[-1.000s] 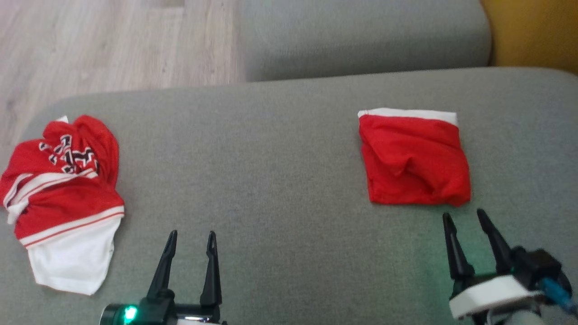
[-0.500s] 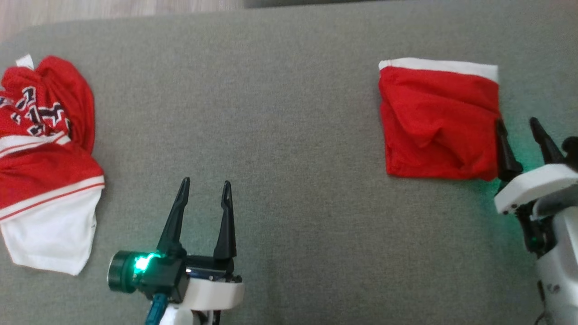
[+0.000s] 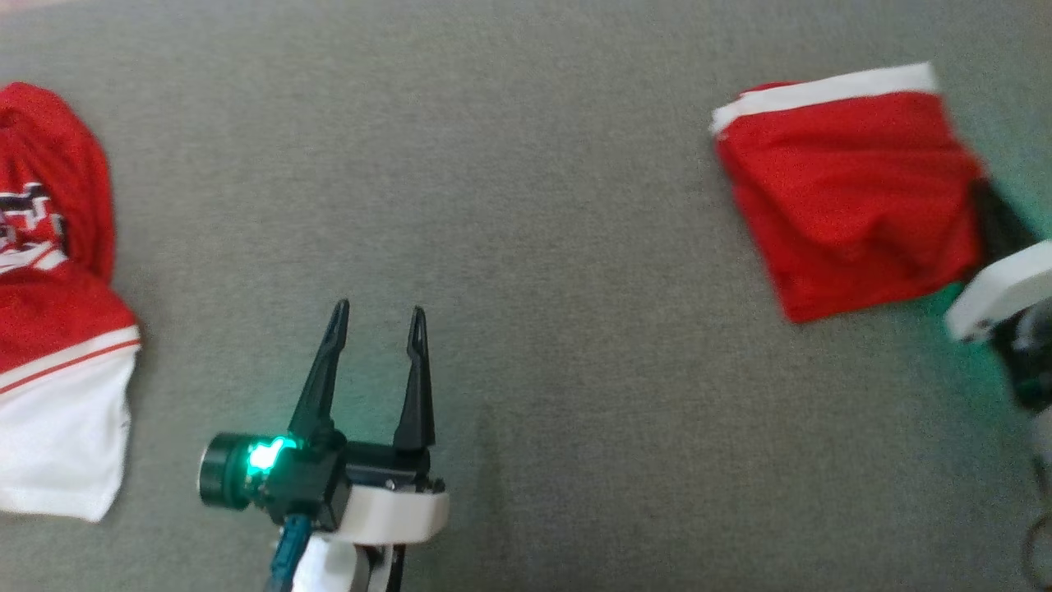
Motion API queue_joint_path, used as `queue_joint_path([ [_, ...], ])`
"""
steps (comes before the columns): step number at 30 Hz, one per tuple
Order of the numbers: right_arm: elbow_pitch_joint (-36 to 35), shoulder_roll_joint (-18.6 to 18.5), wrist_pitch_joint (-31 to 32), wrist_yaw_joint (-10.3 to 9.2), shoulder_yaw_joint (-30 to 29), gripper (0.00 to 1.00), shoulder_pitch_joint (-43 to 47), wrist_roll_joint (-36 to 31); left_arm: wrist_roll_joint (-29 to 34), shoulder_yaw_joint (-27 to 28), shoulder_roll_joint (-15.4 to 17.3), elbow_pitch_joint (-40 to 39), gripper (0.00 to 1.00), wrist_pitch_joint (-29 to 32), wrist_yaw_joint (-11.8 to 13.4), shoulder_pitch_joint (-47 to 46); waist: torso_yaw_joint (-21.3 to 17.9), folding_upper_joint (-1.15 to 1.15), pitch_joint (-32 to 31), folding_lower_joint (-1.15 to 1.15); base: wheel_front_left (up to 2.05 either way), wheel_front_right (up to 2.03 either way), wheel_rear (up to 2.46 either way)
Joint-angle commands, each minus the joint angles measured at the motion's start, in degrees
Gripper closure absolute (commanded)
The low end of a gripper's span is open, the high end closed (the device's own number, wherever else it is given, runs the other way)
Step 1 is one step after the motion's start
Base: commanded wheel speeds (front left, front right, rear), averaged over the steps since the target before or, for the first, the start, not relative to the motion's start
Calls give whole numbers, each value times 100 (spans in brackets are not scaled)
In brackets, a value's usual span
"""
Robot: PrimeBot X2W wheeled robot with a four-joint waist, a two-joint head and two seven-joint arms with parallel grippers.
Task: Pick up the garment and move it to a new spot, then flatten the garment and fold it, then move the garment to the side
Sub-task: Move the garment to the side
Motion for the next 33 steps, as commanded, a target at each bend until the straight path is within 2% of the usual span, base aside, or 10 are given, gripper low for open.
queue_joint_path([
  [1, -147, -431, 18, -5, -19, 100, -242, -99, 71, 176, -17, -190, 0, -29, -15, -266, -229, 0, 252, 0, 0, 0, 0],
  [9, -44, -1447, 173, -5, -679, 100, -783, -476, 262, 191, -17, -169, 0, -29, -165, -751, -593, 0, 961, 0, 0, 0, 0],
  [13, -22, -1637, 140, -5, -1031, 100, -929, -680, 319, 194, -17, -155, 0, -29, -200, -930, -661, 0, 1156, 0, 0, 0, 0],
  [14, -18, -1660, 134, -5, -1114, 86, -958, -760, 332, 195, -17, -144, 0, -29, -213, -977, -675, 0, 1191, 0, 0, 0, 0],
  [15, -2, -1670, 124, -5, -1213, 1, -981, -864, 339, 194, -17, -125, 0, -29, -225, -1015, -683, 0, 1206, 0, 0, 0, 0],
  [19, 21, -1334, -19, -5, -1559, 0, -973, -1499, 269, 120, -17, -6, 0, -29, -248, -1094, -601, 0, 966, 0, 0, 0, 0],
  [24, -108, -612, -152, -5, -1463, 0, -638, -1645, 126, -4, -17, 85, 0, -29, -196, -891, -351, 0, 352, 0, 0, 0, 0],
  [33, -519, 583, -510, -5, -252, 0, 553, -1178, -227, 125, -17, 72, 0, -29, -86, -242, 41, 0, -763, 0, 0, 0, 0],
])
